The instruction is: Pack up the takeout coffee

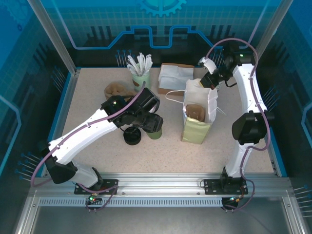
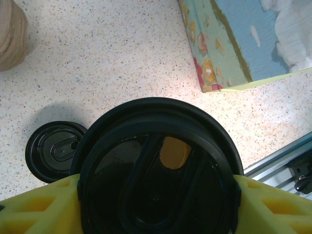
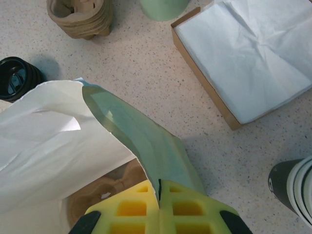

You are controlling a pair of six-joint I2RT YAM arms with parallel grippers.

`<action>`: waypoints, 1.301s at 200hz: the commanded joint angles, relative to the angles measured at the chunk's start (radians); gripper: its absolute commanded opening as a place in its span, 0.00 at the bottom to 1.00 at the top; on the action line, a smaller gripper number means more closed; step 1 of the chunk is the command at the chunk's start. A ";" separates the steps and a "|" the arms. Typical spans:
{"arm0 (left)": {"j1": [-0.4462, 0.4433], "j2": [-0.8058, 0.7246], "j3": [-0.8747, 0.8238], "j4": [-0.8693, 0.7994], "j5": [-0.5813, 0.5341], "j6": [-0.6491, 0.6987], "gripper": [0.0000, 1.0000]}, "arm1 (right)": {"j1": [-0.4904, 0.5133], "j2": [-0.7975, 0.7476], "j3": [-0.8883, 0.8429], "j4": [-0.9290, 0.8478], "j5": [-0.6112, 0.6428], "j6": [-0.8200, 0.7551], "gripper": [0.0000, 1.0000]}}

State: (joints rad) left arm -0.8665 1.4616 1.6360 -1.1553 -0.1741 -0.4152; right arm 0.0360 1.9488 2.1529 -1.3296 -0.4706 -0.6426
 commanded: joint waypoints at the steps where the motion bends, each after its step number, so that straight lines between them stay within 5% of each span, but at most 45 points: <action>1: 0.007 -0.043 0.034 -0.020 0.019 0.015 0.63 | 0.047 -0.047 -0.007 0.018 0.017 0.068 0.00; 119: 0.007 -0.128 0.104 -0.053 -0.022 0.036 0.63 | 0.193 -0.209 -0.166 0.229 0.221 0.693 0.00; 260: 0.007 -0.134 0.293 -0.065 -0.025 0.074 0.64 | 0.320 -0.256 -0.242 0.237 0.281 1.135 0.00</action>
State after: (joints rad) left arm -0.8665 1.3334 1.8709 -1.2255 -0.1898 -0.3809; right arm 0.3172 1.7458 1.9354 -1.1202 -0.1894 0.4007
